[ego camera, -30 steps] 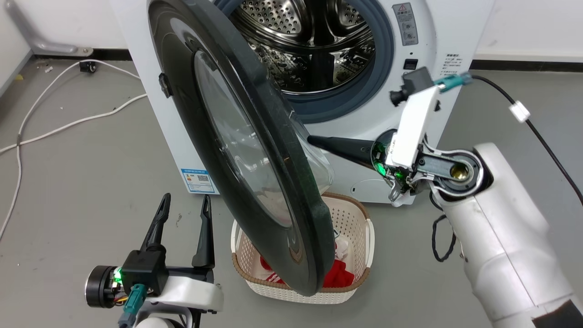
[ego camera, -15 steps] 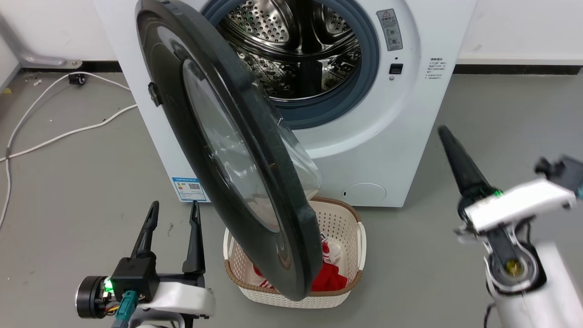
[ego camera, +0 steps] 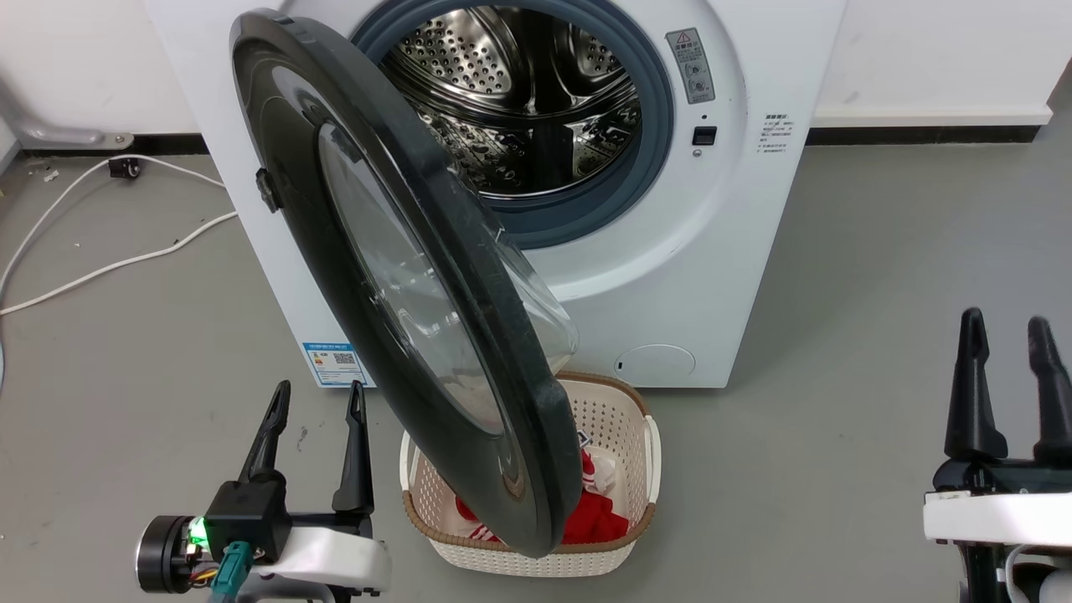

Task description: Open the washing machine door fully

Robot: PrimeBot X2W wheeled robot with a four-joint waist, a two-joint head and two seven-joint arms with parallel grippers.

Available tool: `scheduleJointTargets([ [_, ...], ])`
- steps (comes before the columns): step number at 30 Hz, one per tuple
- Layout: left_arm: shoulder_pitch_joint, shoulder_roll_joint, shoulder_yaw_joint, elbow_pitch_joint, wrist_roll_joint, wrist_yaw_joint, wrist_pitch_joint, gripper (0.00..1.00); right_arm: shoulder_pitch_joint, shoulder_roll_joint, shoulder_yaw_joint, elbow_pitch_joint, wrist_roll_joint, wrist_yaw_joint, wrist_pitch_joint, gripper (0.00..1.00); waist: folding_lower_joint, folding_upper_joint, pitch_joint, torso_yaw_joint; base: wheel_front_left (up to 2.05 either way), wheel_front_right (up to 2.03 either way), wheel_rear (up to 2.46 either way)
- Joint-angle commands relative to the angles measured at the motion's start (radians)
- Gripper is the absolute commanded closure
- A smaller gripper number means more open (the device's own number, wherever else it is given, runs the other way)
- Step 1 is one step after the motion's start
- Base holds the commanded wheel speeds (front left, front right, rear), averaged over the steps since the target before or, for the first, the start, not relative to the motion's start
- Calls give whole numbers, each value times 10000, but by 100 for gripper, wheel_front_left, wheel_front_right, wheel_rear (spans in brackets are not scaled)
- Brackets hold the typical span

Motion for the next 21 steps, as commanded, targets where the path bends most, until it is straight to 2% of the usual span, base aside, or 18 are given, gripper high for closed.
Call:
scheduleJointTargets([
  [1, 67, -1, 29, 8, 55, -36, -26, 0, 183, 87, -16, -578, -1071, -1, -66, 0, 1, 0, -10, -8, 0, 0, 0],
  [4, -3, 16, 55, -13, 119, -60, -26, 0, 429, 157, 258, -1315, -2840, -1, -76, 0, 1, 0, -14, 17, 0, 0, 0],
  [8, -41, 16, 123, -72, 137, -38, -26, 0, 827, 171, 736, -1419, -4436, -2, -72, 0, 1, 0, 5, 79, 0, 0, 0],
  [11, -15, 14, 135, -108, 155, -14, -26, 0, 1115, 183, 856, -894, -4681, -2, -75, 0, 1, 0, 26, 130, 0, 0, 0],
  [15, -6, 12, 89, -119, 108, 17, -26, 0, 1229, 184, 648, -169, -4373, -2, -85, 0, 1, 0, 60, 213, 0, 0, 0],
  [21, 5, 9, 78, -100, 101, 24, -26, 0, 1066, 185, 459, -9, -4072, -2, -92, 0, 1, 0, 96, 191, 0, 0, 0],
])
